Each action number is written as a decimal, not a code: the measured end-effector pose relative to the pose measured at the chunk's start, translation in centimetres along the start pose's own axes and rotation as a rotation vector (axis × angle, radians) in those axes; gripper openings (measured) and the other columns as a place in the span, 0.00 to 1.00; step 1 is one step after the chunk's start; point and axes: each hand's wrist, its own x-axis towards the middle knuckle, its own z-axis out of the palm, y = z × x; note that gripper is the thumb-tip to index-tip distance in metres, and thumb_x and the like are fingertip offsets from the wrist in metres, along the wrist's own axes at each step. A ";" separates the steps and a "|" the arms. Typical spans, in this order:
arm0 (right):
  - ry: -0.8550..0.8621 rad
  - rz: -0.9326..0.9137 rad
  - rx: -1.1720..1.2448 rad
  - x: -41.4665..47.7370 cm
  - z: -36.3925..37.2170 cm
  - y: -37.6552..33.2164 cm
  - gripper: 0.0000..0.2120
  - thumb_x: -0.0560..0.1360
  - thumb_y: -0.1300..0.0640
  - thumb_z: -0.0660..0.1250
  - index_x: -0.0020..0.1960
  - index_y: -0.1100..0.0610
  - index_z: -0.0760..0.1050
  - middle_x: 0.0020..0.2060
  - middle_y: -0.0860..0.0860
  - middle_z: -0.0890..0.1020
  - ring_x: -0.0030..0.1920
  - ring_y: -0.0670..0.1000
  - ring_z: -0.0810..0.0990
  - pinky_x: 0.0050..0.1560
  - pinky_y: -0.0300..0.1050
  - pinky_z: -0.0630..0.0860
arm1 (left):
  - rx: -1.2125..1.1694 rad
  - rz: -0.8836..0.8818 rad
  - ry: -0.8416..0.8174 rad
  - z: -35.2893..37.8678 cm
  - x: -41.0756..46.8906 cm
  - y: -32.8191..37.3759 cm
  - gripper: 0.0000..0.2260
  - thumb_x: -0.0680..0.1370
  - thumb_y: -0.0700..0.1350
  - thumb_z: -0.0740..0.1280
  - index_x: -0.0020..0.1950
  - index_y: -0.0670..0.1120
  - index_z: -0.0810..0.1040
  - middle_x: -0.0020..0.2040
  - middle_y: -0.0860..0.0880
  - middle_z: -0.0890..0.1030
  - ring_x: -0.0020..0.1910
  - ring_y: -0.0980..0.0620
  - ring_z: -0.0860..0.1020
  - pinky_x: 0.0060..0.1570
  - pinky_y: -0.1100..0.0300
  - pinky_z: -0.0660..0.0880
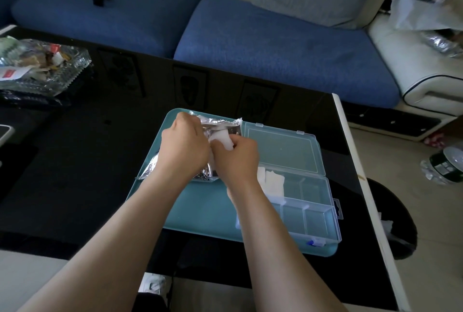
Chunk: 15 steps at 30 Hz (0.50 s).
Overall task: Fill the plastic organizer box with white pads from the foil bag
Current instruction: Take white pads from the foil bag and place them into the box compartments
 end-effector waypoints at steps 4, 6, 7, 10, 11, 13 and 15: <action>0.018 0.040 -0.054 0.4 -0.1 0.0 0.06 0.75 0.62 0.71 0.40 0.61 0.83 0.35 0.57 0.84 0.33 0.53 0.79 0.33 0.45 0.75 | -0.039 0.001 0.012 0.0 0.1 -0.2 0.10 0.85 0.40 0.56 0.65 0.40 0.72 0.55 0.44 0.77 0.42 0.49 0.76 0.41 0.51 0.76; 0.069 0.048 -0.059 0.4 -0.4 -0.3 0.05 0.76 0.62 0.71 0.44 0.60 0.85 0.37 0.54 0.85 0.38 0.54 0.83 0.37 0.47 0.78 | -0.047 0.009 0.019 0.0 0.1 -0.1 0.12 0.86 0.40 0.55 0.67 0.42 0.71 0.58 0.43 0.76 0.43 0.53 0.75 0.40 0.53 0.74; 0.094 0.046 -0.066 0.4 -0.6 -0.4 0.05 0.77 0.63 0.70 0.44 0.60 0.85 0.37 0.54 0.85 0.38 0.54 0.82 0.37 0.46 0.77 | -0.049 0.010 0.026 0.0 0.1 -0.1 0.12 0.86 0.40 0.55 0.67 0.43 0.71 0.59 0.43 0.76 0.44 0.52 0.75 0.41 0.52 0.74; 0.128 0.018 -0.113 0.6 -1.7 -1.2 0.07 0.78 0.62 0.70 0.42 0.61 0.82 0.36 0.54 0.83 0.37 0.55 0.79 0.37 0.44 0.73 | -0.067 0.001 0.051 -0.1 0.2 -0.1 0.12 0.85 0.38 0.54 0.66 0.44 0.71 0.56 0.44 0.75 0.43 0.51 0.75 0.38 0.55 0.72; 0.136 0.003 -0.134 0.6 -2.1 -1.5 0.08 0.78 0.61 0.70 0.41 0.61 0.81 0.35 0.54 0.83 0.36 0.55 0.78 0.37 0.45 0.72 | -0.071 0.000 0.057 0.0 0.2 -0.2 0.12 0.84 0.37 0.53 0.66 0.44 0.70 0.55 0.44 0.75 0.43 0.50 0.75 0.37 0.56 0.72; 0.162 -0.047 -0.175 0.7 -3.1 -2.1 0.10 0.79 0.60 0.70 0.40 0.62 0.79 0.32 0.54 0.79 0.34 0.54 0.75 0.35 0.47 0.69 | -0.058 0.017 0.054 0.1 0.4 -0.3 0.13 0.84 0.36 0.54 0.65 0.46 0.70 0.54 0.42 0.75 0.44 0.45 0.77 0.36 0.54 0.73; 0.192 -0.095 -0.197 0.7 -4.3 -2.4 0.14 0.79 0.60 0.70 0.36 0.60 0.74 0.29 0.50 0.74 0.31 0.51 0.70 0.34 0.47 0.67 | -0.025 0.062 0.050 0.5 0.5 -0.5 0.13 0.84 0.35 0.54 0.64 0.46 0.72 0.55 0.41 0.77 0.46 0.39 0.79 0.37 0.50 0.74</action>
